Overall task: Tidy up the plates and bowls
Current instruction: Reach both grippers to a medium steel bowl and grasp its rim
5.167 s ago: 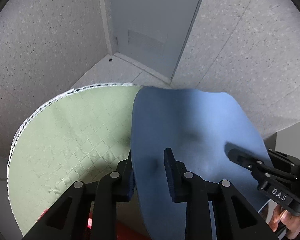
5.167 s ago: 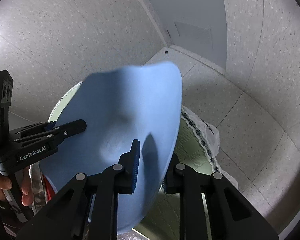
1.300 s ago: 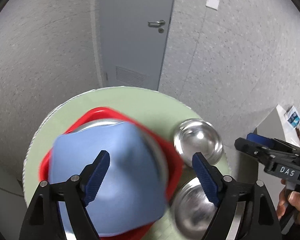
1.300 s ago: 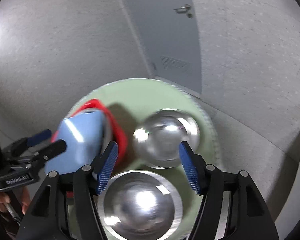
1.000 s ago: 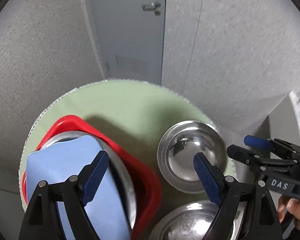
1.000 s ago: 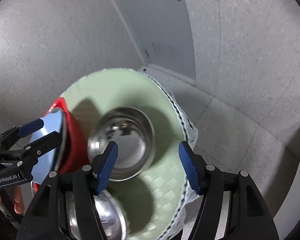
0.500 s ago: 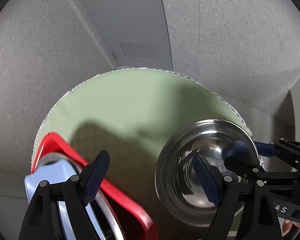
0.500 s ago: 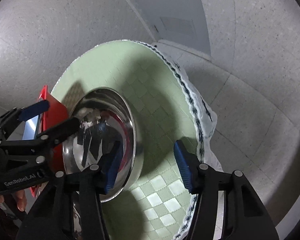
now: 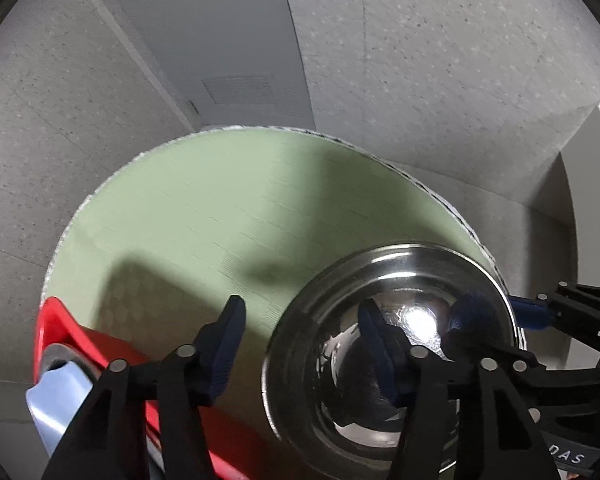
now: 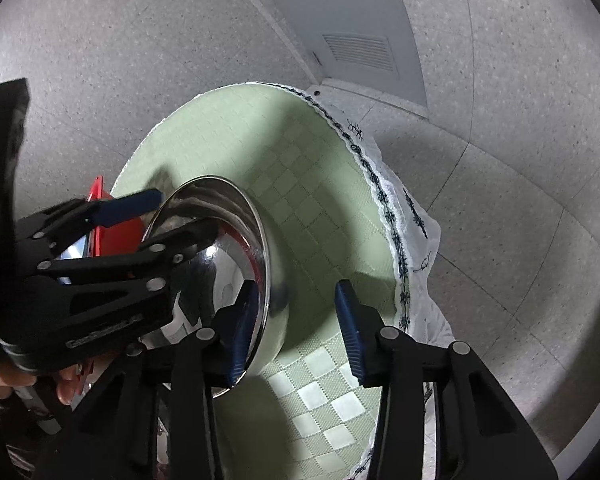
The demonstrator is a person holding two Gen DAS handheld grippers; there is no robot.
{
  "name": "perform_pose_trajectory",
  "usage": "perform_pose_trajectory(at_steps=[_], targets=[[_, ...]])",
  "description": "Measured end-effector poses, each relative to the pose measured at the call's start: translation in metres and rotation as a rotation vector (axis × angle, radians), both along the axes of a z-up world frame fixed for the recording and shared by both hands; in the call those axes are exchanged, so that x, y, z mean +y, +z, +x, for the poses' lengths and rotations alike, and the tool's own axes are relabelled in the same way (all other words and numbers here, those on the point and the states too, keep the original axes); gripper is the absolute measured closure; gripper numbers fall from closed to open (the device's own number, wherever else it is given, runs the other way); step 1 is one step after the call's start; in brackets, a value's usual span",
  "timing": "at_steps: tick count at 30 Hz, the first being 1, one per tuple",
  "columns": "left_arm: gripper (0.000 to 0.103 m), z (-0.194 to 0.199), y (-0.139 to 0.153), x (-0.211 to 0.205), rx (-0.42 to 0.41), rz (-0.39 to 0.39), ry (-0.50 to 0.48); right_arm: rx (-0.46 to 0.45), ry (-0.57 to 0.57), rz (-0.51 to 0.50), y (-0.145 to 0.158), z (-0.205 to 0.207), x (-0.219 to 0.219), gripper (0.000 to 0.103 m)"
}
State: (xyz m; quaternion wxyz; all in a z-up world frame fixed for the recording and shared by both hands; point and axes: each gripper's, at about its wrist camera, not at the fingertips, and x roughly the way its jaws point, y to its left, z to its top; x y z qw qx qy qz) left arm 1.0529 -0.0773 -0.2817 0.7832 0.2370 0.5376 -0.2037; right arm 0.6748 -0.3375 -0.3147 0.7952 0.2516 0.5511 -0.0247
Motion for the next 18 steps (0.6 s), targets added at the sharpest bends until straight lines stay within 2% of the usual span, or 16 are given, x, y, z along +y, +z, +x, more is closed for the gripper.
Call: perform_pose_trajectory(at_steps=[4, 9, 13, 18], targets=[[0.061, 0.008, -0.005, 0.006, 0.025, -0.001, -0.003, -0.002, -0.001, 0.016, -0.001, -0.003, 0.005, 0.07], [0.066, 0.018, -0.007, 0.008, 0.067, -0.037, -0.001, -0.009, -0.007, 0.024, -0.001, -0.003, 0.009, 0.079], [0.072, 0.026, -0.007, 0.016, 0.069, -0.066, 0.015, -0.021, -0.025, 0.024, -0.001, -0.005, 0.01, 0.079], [0.072, 0.024, 0.002, 0.024, 0.065, -0.107, 0.02, -0.054, -0.052, 0.013, 0.009, -0.01, 0.007, 0.082]])
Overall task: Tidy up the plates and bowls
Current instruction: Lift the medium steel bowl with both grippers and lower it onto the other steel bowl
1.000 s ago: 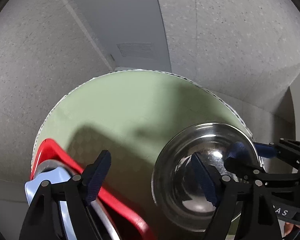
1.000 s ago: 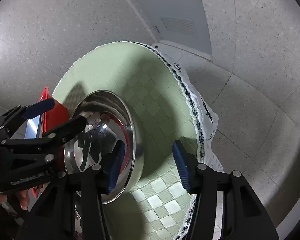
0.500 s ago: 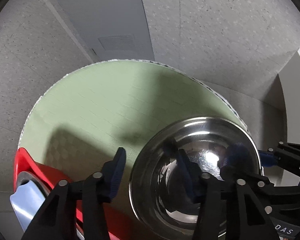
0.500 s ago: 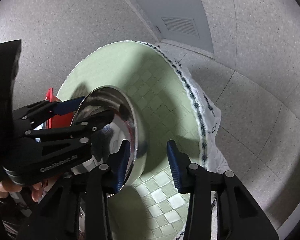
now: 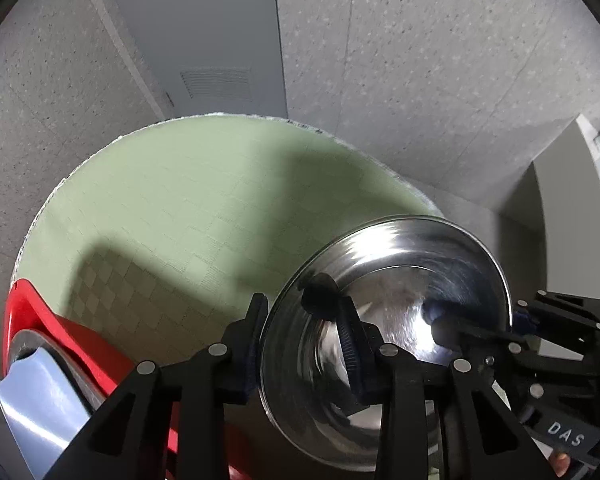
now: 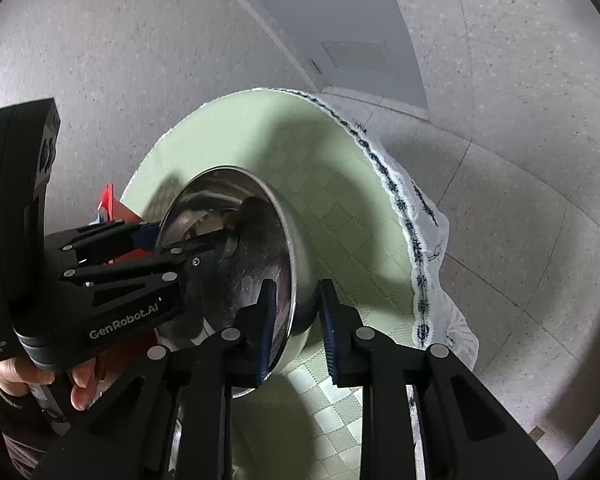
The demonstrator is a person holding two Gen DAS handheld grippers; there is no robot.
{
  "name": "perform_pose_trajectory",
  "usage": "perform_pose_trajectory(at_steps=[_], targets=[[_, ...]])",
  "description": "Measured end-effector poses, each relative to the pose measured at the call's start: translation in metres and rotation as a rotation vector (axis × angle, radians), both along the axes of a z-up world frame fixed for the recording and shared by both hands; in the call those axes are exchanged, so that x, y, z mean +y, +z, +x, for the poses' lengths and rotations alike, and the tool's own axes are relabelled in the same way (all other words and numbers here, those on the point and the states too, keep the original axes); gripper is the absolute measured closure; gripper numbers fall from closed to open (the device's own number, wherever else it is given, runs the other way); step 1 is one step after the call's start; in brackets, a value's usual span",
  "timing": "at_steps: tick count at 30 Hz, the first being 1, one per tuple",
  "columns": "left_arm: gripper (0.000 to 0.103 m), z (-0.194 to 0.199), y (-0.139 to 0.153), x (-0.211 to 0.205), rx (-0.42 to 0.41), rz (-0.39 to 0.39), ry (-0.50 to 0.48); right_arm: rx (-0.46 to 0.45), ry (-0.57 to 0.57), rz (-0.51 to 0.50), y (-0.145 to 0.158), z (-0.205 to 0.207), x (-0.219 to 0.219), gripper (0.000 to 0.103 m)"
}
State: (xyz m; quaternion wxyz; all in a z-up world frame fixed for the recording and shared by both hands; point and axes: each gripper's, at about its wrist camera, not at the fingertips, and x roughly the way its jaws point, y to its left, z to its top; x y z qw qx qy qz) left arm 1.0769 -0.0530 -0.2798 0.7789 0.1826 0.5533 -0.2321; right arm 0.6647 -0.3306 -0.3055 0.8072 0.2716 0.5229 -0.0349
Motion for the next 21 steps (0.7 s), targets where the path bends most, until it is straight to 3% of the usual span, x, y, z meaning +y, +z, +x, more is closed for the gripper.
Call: perform_pose_trajectory(at_steps=[9, 14, 21], targets=[[0.072, -0.023, 0.056, 0.035, -0.104, -0.138, 0.026, -0.133, -0.015, -0.078, 0.054, -0.01, 0.009, 0.082], [0.072, -0.042, 0.087, 0.06, -0.157, -0.174, 0.03, -0.195, -0.003, -0.12, 0.088, -0.019, 0.025, 0.082], [0.072, -0.089, 0.097, 0.093, -0.165, -0.201, 0.056, -0.194, 0.034, -0.134, 0.099, -0.035, 0.061, 0.082]])
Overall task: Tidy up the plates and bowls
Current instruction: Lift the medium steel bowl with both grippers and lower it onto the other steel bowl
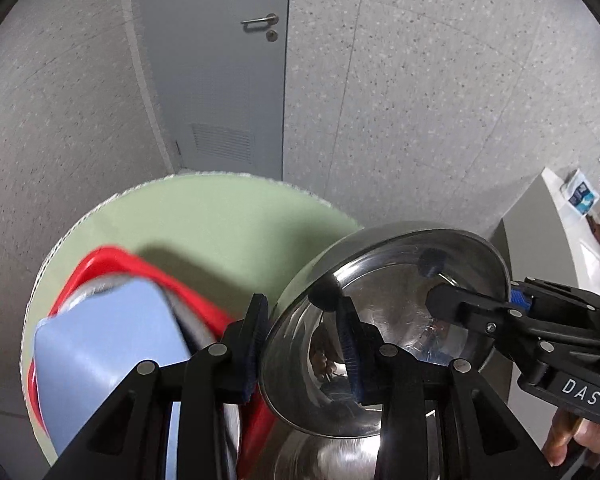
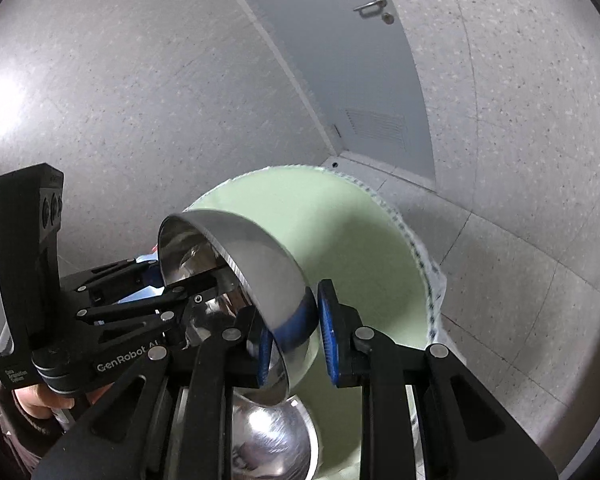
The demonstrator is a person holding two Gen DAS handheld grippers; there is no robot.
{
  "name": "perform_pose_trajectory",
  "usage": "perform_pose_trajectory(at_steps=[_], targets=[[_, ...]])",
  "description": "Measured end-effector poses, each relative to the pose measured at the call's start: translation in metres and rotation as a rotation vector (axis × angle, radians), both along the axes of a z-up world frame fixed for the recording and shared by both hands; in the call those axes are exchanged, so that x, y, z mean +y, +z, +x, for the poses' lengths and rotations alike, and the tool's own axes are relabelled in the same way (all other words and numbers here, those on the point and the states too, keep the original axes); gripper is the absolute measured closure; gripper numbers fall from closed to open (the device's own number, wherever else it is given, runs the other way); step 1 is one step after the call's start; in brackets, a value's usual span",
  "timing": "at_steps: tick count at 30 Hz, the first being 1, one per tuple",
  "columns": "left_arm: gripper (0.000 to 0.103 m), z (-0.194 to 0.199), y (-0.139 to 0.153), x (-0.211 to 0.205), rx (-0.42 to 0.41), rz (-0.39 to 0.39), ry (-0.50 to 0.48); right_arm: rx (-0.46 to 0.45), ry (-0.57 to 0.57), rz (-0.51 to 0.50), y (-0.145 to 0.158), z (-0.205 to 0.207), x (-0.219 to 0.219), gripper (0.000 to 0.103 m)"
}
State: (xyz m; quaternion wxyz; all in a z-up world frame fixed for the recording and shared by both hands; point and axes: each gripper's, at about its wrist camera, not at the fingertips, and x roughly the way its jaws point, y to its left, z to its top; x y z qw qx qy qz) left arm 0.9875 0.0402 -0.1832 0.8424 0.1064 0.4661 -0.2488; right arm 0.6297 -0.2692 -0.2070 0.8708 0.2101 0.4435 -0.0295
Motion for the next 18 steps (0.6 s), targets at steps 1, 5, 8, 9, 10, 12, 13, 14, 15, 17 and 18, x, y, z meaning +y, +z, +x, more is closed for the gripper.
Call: perform_pose_trajectory(at_steps=[1, 5, 8, 9, 10, 12, 13, 14, 15, 17, 18], targets=[[0.072, -0.012, 0.0, 0.005, 0.001, -0.003, 0.003, 0.003, 0.005, 0.003, -0.001, -0.004, 0.005, 0.082], [0.072, -0.054, 0.017, 0.013, 0.009, -0.006, 0.012, 0.017, 0.017, -0.008, -0.002, -0.017, 0.023, 0.082], [0.072, -0.072, 0.019, 0.02, 0.016, -0.003, 0.009, 0.03, 0.024, -0.008, -0.005, -0.027, 0.031, 0.082], [0.072, -0.078, 0.019, 0.023, 0.016, -0.001, 0.006, 0.036, 0.025, -0.01, -0.007, -0.029, 0.035, 0.082], [0.072, -0.086, 0.017, 0.026, 0.017, 0.005, 0.001, 0.046, 0.027, -0.012, -0.01, -0.033, 0.038, 0.082], [0.072, -0.093, 0.014, 0.03, 0.028, 0.012, -0.006, 0.065, 0.028, -0.013, -0.017, -0.041, 0.045, 0.082], [0.072, -0.098, 0.012, 0.03, 0.034, 0.015, -0.009, 0.072, 0.028, -0.011, -0.02, -0.042, 0.047, 0.082], [0.072, -0.1, 0.01, 0.031, 0.038, 0.019, -0.013, 0.079, 0.027, -0.009, -0.024, -0.044, 0.045, 0.082], [0.072, -0.103, 0.008, 0.03, 0.044, 0.023, -0.017, 0.086, 0.026, -0.008, -0.026, -0.047, 0.046, 0.082], [0.072, -0.105, 0.004, 0.027, 0.057, 0.034, -0.022, 0.102, 0.023, -0.014, -0.031, -0.053, 0.05, 0.082], [0.072, -0.105, 0.001, 0.027, 0.065, 0.037, -0.024, 0.106, 0.023, -0.015, -0.033, -0.054, 0.05, 0.082]])
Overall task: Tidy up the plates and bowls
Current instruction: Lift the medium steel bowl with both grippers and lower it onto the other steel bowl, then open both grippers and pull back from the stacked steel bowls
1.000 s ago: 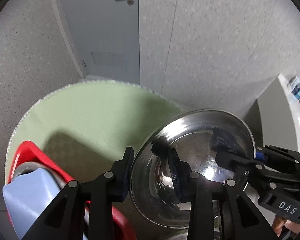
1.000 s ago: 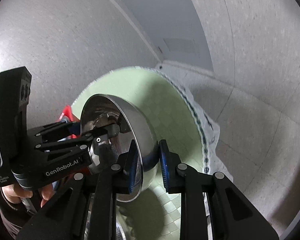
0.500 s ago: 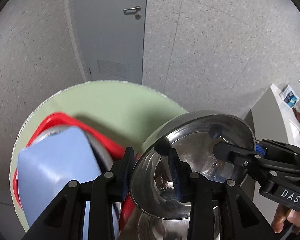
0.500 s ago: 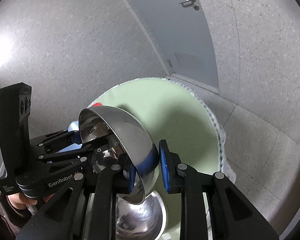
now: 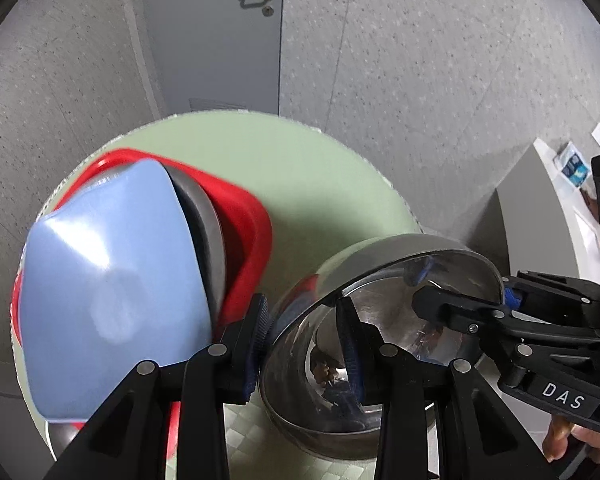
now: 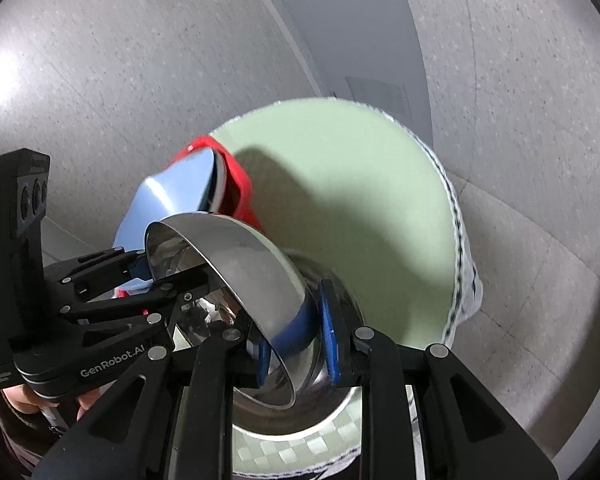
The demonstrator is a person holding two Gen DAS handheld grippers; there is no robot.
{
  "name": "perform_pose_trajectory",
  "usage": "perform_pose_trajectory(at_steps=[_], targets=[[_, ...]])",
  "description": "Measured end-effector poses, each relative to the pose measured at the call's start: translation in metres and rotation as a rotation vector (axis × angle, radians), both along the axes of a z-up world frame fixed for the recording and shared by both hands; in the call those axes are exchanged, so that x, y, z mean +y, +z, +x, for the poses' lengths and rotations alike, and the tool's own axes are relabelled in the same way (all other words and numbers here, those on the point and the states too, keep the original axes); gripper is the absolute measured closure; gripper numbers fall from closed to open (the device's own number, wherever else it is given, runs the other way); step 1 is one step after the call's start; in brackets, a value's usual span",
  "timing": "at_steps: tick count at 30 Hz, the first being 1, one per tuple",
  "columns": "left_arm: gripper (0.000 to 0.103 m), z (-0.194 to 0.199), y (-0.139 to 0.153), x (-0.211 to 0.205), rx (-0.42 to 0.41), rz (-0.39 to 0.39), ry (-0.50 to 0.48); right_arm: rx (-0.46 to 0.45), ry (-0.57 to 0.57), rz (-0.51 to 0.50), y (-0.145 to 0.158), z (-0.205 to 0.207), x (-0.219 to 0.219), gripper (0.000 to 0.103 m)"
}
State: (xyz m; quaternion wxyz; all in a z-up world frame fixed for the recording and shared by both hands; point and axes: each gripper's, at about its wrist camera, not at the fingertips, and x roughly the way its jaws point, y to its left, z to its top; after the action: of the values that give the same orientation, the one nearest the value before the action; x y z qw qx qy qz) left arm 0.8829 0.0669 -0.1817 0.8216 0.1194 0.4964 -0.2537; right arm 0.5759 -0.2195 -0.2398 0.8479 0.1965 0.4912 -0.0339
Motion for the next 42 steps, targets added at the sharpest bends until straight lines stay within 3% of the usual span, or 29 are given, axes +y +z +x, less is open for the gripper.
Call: perform_pose_trajectory(at_steps=[23, 26, 34, 38, 42], targets=[[0.068, 0.011, -0.023, -0.021, 0.033, 0.019, 0.01, 0.039, 0.016, -0.159, -0.021, -0.006, 0.007, 0.083], [0.059, 0.01, -0.022, -0.024, 0.037, 0.013, 0.007, 0.041, 0.021, -0.179, -0.022, -0.007, 0.01, 0.083], [0.054, 0.007, -0.02, -0.024, 0.032, 0.011, 0.004, 0.035, 0.02, -0.185, -0.018, -0.009, 0.01, 0.083], [0.037, 0.002, -0.011, -0.021, -0.011, 0.022, 0.008, 0.032, 0.011, -0.182, -0.016, -0.009, 0.009, 0.083], [0.035, -0.002, -0.007, -0.016, -0.02, 0.002, 0.005, 0.028, -0.002, -0.207, -0.013, -0.007, 0.009, 0.081]])
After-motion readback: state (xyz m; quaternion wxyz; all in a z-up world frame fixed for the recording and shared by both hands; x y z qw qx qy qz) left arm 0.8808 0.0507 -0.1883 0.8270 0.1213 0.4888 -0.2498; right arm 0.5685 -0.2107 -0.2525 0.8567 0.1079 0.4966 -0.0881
